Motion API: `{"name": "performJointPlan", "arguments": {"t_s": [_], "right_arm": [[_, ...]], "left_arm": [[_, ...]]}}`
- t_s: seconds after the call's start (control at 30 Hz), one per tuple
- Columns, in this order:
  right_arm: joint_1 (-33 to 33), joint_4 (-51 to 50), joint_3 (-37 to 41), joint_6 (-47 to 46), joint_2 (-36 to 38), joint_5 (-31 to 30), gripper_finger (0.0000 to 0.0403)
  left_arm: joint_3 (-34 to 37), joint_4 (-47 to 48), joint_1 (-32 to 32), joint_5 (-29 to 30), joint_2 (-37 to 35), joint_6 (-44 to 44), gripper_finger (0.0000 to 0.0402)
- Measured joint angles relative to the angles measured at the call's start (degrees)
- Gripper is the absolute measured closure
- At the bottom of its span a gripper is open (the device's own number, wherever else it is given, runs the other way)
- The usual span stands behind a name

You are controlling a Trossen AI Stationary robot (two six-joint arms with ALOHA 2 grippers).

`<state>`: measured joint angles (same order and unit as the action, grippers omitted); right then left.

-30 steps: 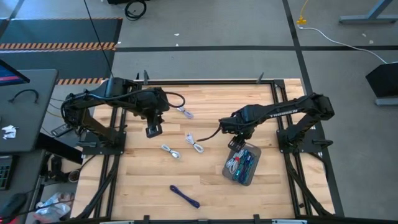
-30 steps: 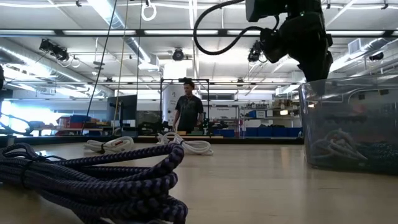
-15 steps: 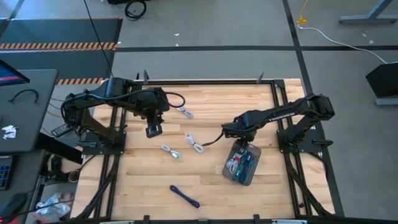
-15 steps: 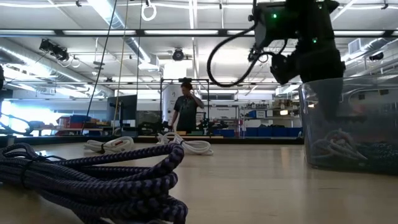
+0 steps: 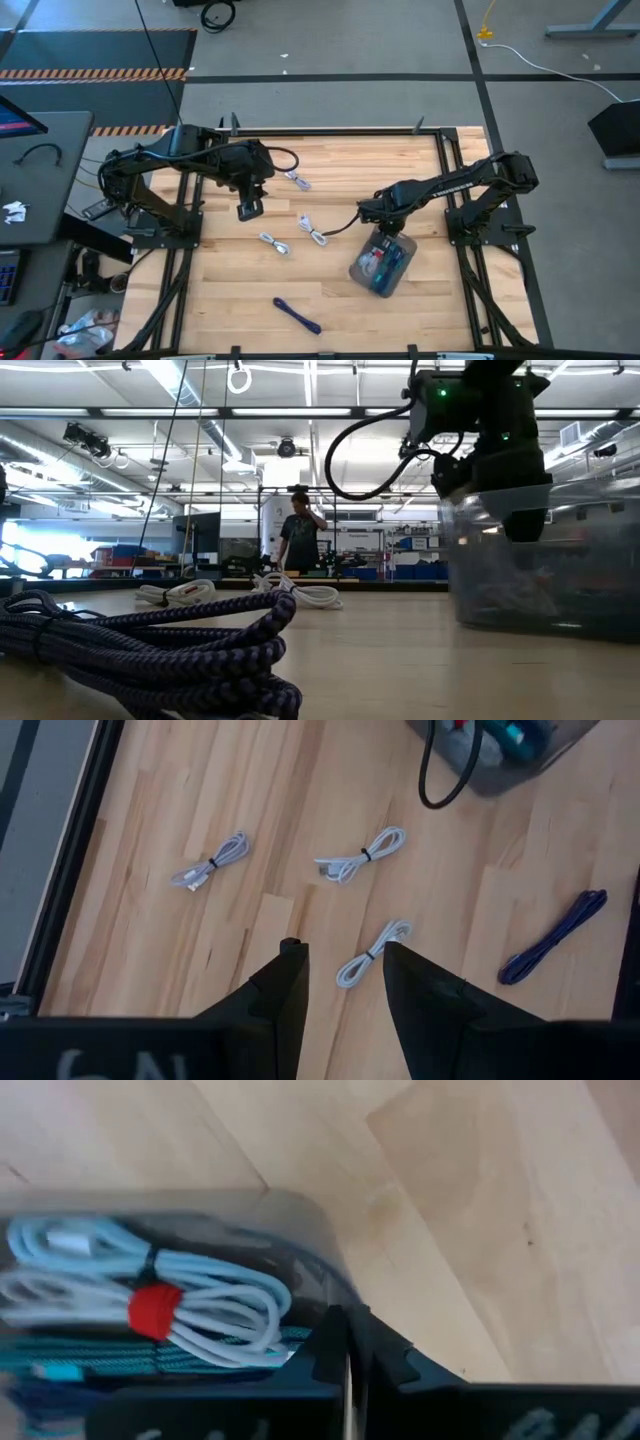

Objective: Pick and place USB-C Cables
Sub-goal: Move the gray bin to the top right of the table

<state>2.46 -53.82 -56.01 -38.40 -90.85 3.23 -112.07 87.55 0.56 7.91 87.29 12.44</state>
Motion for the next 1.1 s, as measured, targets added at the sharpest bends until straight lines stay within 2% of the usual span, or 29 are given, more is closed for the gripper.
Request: {"name": "performJointPlan", "arguments": {"t_s": [0.23, 0.43, 0.67, 0.77, 0.9, 1.1], "right_arm": [[-2.64, 0.23, 0.00, 5.66, 0.04, -3.68, 0.0397], [-8.51, 0.84, 0.00, 15.19, 0.04, -8.45, 0.0399], [-16.73, 10.34, 0.08, 27.84, -0.02, -9.42, 0.0400], [-19.76, 15.87, 0.09, 32.27, -0.07, -9.00, 0.0401], [-22.99, 22.38, 0.09, 36.82, -0.11, -5.38, 0.0402], [-25.95, 24.04, 0.09, 39.54, -0.11, -1.97, 0.0402]], "left_arm": [[0.00, 0.00, 0.00, 0.01, 0.00, 0.42, 0.0265], [0.00, 0.02, 0.00, 0.00, 0.00, 1.55, 0.0265], [0.00, -0.39, 0.00, 0.02, 0.00, 2.19, 0.0265], [0.00, -0.66, 0.00, 0.00, 0.00, 3.03, 0.0265], [0.00, -0.70, 0.00, 0.00, 0.00, 4.43, 0.0265], [0.00, -0.70, 0.00, 0.00, 0.02, 6.47, 0.0265]]}}
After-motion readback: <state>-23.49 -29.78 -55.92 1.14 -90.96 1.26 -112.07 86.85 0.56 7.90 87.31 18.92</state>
